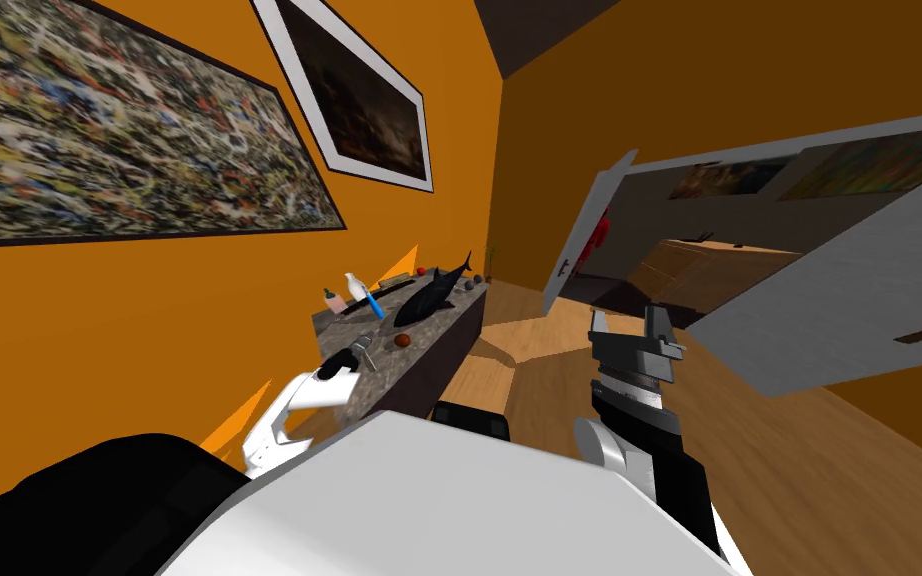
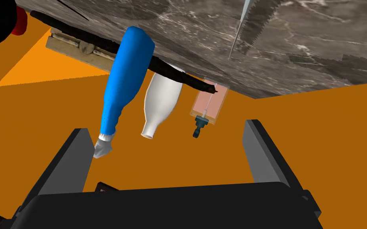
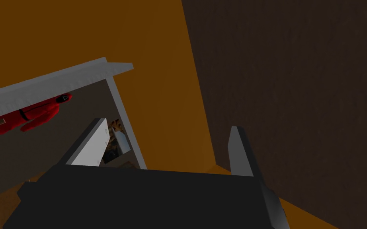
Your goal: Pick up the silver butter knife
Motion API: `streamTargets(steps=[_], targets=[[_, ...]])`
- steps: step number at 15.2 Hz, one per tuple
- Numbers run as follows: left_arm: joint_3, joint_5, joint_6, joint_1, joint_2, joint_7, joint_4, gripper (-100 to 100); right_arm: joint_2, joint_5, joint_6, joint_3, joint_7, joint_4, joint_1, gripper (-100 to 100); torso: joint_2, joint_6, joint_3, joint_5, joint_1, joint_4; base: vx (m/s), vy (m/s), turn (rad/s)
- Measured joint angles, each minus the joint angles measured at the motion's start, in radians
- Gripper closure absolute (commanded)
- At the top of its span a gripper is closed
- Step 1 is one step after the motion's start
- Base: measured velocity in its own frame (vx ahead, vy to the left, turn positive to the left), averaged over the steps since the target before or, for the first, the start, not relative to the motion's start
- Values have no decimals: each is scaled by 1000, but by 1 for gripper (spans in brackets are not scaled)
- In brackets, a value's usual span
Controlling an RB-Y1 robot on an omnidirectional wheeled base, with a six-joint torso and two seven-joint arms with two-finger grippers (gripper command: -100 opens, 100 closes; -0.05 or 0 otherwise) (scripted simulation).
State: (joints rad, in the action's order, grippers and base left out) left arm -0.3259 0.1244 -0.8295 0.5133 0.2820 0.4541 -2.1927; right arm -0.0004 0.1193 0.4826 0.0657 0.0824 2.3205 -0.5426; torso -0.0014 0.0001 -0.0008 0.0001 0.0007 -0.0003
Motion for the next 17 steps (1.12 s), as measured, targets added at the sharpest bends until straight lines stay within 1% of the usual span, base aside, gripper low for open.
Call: streamTargets(steps=[3,5,7,8,16,17], targets=[[-10,9,-55,-10,-3,20,9,-100,0,0,0,0,0,0,0,0,0,0,0,0,0,0,19,13,-157],[-19,18,-94,-1,-11,38,11,-100,0,0,0,0,0,0,0,0,0,0,0,0,0,0,23,16,-145],[-32,19,-135,0,-12,57,18,-100,0,0,0,0,0,0,0,0,0,0,0,0,0,0,19,17,-79],[-33,22,-150,0,-15,62,19,-100,0,0,0,0,0,0,0,0,0,0,0,0,0,0,17,9,-96],[-58,55,-297,-9,-39,118,44,-100,0,0,0,0,0,0,0,0,0,0,0,0,0,0,17,15,-116],[-65,52,-314,-9,-38,126,48,-100,0,0,0,0,0,0,0,0,0,0,0,0,0,0,22,19,-154]])
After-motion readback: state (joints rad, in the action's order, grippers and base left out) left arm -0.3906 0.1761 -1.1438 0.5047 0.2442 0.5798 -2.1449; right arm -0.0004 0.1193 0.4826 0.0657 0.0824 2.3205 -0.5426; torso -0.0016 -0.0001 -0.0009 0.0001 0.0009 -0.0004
